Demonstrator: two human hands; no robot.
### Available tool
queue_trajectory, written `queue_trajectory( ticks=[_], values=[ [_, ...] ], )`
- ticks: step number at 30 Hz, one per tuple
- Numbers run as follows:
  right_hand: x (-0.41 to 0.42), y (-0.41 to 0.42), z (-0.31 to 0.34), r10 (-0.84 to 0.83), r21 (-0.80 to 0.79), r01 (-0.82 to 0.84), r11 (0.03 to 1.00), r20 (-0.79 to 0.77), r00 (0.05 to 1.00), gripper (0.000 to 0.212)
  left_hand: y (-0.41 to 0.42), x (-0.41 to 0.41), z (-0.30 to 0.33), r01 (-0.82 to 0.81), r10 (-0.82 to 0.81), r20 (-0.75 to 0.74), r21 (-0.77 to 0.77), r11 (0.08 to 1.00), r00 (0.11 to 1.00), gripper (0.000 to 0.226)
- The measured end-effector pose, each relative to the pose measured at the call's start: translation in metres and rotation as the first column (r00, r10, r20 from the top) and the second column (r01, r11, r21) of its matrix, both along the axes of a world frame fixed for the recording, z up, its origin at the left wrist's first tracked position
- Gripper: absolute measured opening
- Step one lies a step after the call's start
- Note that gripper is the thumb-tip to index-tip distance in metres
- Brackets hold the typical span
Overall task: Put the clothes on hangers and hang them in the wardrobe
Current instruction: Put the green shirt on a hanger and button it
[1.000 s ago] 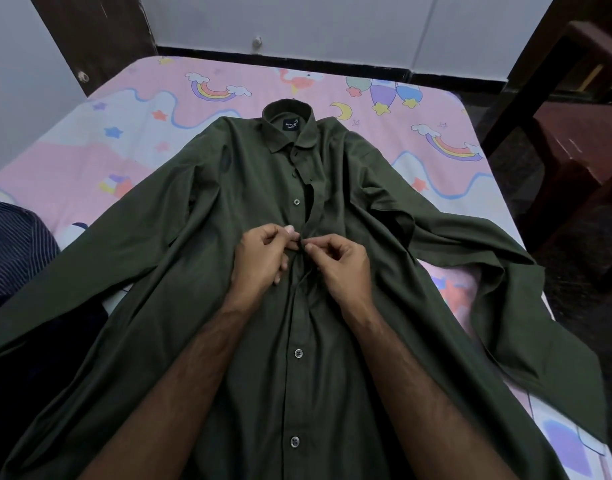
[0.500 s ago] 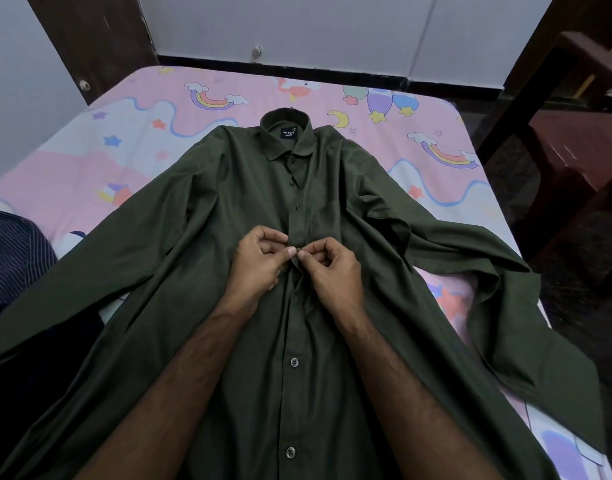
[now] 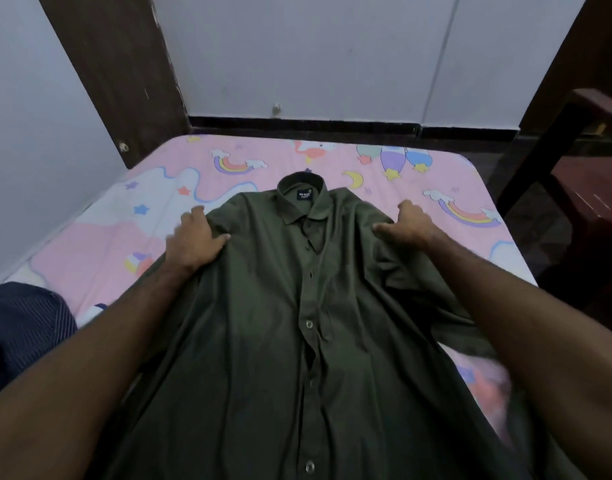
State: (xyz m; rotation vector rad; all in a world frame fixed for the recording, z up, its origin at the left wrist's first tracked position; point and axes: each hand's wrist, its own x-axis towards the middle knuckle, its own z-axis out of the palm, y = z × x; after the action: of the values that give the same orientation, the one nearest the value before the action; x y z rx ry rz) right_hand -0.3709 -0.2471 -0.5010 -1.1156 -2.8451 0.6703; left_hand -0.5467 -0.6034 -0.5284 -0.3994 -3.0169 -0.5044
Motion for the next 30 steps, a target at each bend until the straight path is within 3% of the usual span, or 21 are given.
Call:
queue_trajectory(
  ticks=[1, 3, 5, 7, 9, 10, 11, 13, 16, 18, 21, 22, 24, 26, 28, 30],
  values=[
    [-0.007, 0.005, -0.006, -0.011, -0.007, 0.012, 1.0, 0.061, 0.998, 0.085, -0.002, -0.013, -0.004, 0.014, -0.022, 0.112, 0.073, 0.997, 0.993, 0.074],
    [-0.017, 0.006, -0.018, 0.072, -0.054, -0.069, 0.996, 0.062, 0.995, 0.078, -0.007, -0.03, -0.011, 0.068, -0.13, 0.299, 0.21, 0.975, 0.945, 0.077],
    [-0.023, 0.008, -0.022, 0.205, -0.113, -0.202, 0.973, 0.013, 0.979, 0.057, -0.01, -0.04, -0.014, 0.099, -0.176, 0.306, 0.25, 0.963, 0.936, 0.089],
    [-0.021, 0.023, -0.015, 0.189, -0.096, -0.193, 0.977, -0.048, 0.981, 0.039, -0.015, -0.046, -0.007, 0.062, -0.098, 0.176, 0.199, 0.978, 0.98, 0.081],
    [-0.011, 0.054, -0.007, -0.036, 0.07, 0.047, 0.996, -0.147, 0.989, 0.031, -0.032, -0.055, 0.0, 0.036, -0.042, -0.133, -0.044, 0.998, 0.99, 0.069],
    [-0.002, 0.071, -0.006, -0.155, 0.169, 0.187, 0.968, -0.189, 0.97, 0.03, -0.043, -0.058, -0.001, 0.034, -0.098, -0.268, -0.231, 0.972, 0.958, 0.065],
    [0.008, 0.086, -0.006, -0.23, 0.229, 0.275, 0.934, -0.206, 0.951, 0.03, -0.053, -0.06, -0.003, 0.028, -0.172, -0.344, -0.386, 0.922, 0.923, 0.06],
    [0.018, 0.103, -0.013, -0.266, 0.207, 0.303, 0.93, -0.188, 0.945, 0.034, -0.061, -0.062, -0.012, 0.013, -0.212, -0.326, -0.517, 0.856, 0.921, 0.054],
    [0.02, 0.101, -0.026, -0.175, 0.134, 0.188, 0.973, -0.1, 0.979, 0.054, -0.038, -0.043, -0.013, 0.052, -0.261, -0.368, -0.491, 0.87, 0.892, 0.052],
    [0.021, 0.097, -0.025, -0.098, 0.056, 0.103, 0.993, -0.079, 0.992, 0.068, -0.013, -0.025, -0.007, 0.19, -0.401, -0.404, -0.469, 0.863, 0.822, 0.055],
    [0.023, 0.094, -0.012, -0.01, -0.055, 0.007, 0.998, -0.042, 0.999, 0.063, 0.021, 0.002, -0.004, 0.391, -0.5, -0.352, -0.336, 0.856, 0.791, 0.051],
    [0.024, 0.092, -0.01, -0.006, 0.011, 0.007, 1.0, -0.045, 0.999, 0.056, 0.029, 0.008, -0.004, 0.454, -0.514, -0.278, -0.255, 0.854, 0.811, 0.055],
    [0.024, 0.081, -0.011, -0.015, 0.347, 0.059, 0.936, -0.13, 0.991, 0.047, 0.041, 0.013, -0.006, 0.52, -0.536, -0.111, -0.144, 0.842, 0.837, 0.07],
    [0.017, 0.061, -0.012, 0.173, 0.515, -0.009, 0.857, -0.271, 0.947, 0.057, 0.051, 0.011, -0.004, 0.546, -0.578, -0.143, -0.211, 0.811, 0.803, 0.086],
    [0.006, 0.035, -0.009, 0.421, 0.325, -0.315, 0.892, -0.34, 0.841, 0.076, 0.065, 0.008, 0.0, 0.597, -0.671, -0.224, -0.321, 0.735, 0.707, 0.087],
    [-0.008, 0.008, -0.004, 0.589, 0.093, -0.59, 0.802, -0.295, 0.753, 0.084, 0.08, 0.007, 0.005, 0.609, -0.766, -0.226, -0.49, 0.624, 0.602, 0.064]
  ],
)
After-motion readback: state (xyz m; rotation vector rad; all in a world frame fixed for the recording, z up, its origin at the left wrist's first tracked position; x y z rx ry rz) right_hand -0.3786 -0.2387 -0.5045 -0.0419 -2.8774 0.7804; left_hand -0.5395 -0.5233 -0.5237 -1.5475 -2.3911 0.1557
